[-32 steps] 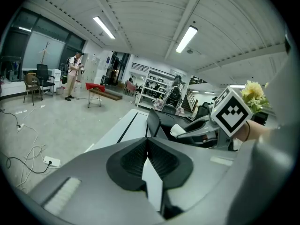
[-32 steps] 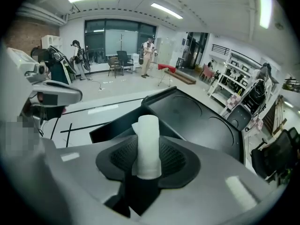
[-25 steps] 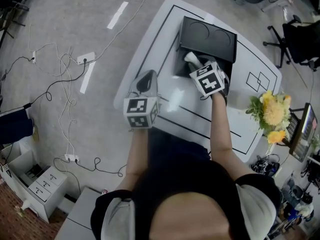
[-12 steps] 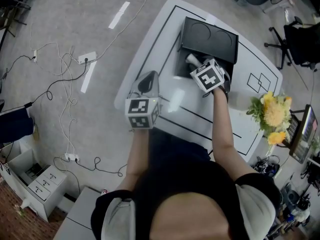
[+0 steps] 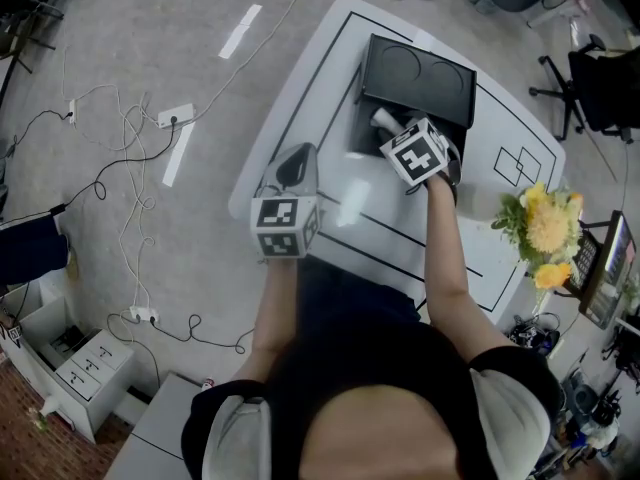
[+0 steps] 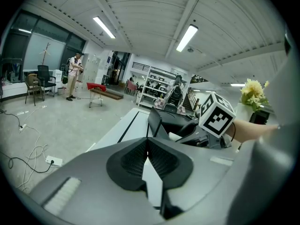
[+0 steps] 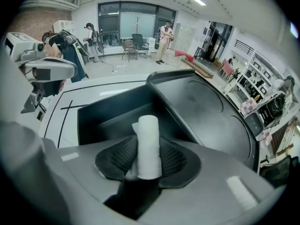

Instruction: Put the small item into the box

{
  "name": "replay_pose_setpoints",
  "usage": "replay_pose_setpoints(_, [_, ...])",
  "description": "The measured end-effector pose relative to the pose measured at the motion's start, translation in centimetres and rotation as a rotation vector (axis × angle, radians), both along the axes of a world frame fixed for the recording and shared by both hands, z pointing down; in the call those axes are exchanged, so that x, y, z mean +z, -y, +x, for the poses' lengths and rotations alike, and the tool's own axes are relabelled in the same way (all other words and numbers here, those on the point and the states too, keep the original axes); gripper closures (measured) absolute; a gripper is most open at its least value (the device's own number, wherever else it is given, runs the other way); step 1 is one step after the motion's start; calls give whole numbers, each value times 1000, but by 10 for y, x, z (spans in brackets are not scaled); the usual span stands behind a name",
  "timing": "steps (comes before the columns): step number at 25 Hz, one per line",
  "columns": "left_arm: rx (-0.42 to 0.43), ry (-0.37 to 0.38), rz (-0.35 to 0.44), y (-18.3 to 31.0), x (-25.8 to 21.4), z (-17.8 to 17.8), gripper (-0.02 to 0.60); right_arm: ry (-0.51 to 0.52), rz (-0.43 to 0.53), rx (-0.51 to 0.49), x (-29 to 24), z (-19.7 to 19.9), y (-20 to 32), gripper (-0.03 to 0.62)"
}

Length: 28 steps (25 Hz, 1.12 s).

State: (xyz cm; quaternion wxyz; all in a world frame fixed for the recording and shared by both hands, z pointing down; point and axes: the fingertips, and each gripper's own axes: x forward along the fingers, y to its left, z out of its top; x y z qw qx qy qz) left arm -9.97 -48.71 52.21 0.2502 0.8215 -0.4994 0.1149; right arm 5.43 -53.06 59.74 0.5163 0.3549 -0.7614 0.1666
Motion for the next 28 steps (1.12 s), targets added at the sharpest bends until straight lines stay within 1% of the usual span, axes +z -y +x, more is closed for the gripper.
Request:
replay_pose_setpoints(5, [3,2,1,-1,-1,2,573,-7,-5,4,0,4,-1,433])
replay_pose_setpoints(10, [3,7,2,-3,-2,2,574,16,-19,2,-2,3,-3,388])
replay_pose_setpoints(17, [8,9,12,-6,-6,4,574,49,-17,8,-7,0,-6,347])
replay_pose_setpoints(23, [16,11,19,-9,-10,5,574,35,-3,32,-12,6,-8,343])
replay_pose_setpoints(28, [24,12,31,-12,-14,8,573,68,18,30,-22,0,-9,344])
